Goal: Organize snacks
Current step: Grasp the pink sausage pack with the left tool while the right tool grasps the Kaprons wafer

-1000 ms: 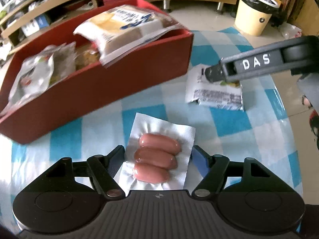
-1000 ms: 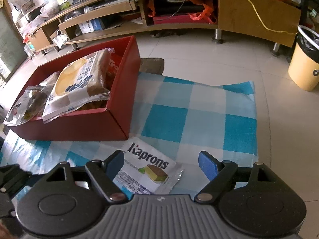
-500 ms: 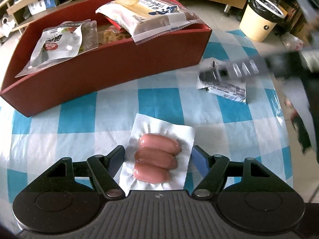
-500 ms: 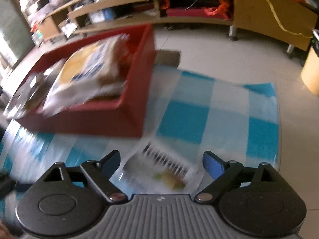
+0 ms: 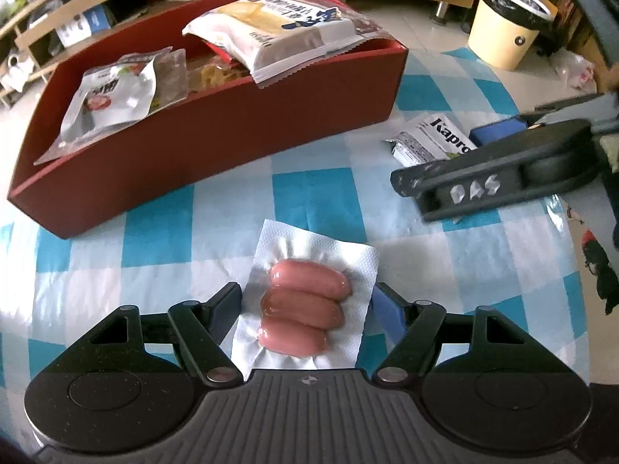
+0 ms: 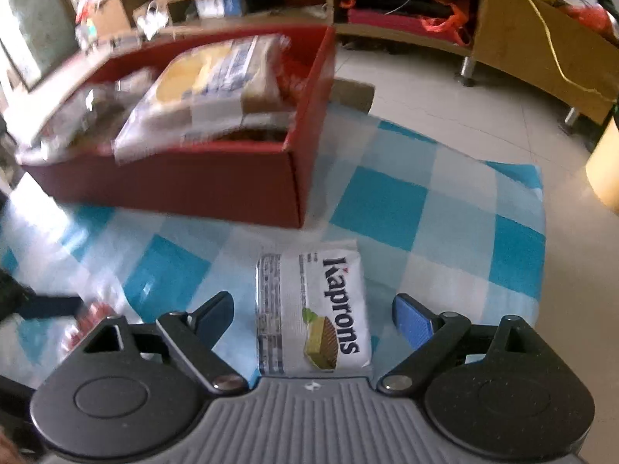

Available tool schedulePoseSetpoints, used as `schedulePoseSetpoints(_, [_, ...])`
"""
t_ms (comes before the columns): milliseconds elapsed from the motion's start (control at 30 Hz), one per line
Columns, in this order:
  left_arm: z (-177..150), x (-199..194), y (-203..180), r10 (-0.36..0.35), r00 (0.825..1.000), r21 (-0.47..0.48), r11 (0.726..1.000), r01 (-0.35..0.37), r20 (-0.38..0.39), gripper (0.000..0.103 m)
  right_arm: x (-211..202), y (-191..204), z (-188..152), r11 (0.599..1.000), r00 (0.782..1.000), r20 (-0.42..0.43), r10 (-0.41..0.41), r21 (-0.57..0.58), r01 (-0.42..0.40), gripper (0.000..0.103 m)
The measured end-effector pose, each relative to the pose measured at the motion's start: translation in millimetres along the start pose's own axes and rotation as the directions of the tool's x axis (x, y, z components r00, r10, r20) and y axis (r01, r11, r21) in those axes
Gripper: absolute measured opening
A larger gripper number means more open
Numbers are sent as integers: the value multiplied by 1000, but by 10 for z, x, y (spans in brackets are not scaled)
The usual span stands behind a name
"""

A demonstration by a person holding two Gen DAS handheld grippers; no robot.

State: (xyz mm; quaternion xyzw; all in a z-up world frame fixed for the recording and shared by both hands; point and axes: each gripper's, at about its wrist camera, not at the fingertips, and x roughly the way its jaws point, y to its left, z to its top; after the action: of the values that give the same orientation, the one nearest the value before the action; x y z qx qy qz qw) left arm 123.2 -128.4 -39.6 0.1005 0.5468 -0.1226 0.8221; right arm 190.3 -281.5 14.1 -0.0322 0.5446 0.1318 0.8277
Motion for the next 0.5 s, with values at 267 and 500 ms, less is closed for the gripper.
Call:
schedulePoseSetpoints(267, [-10,-19,-35,8,1000,15,1000,-8,6,79,-128,-18,-82,1000,1000,25,-7,18,7,57])
schedulePoseSetpoints(500, [6,-139,-94,3,999,29,1000,-4,40,79,-363,-37,-163,998,998,62,11,58,-14,57])
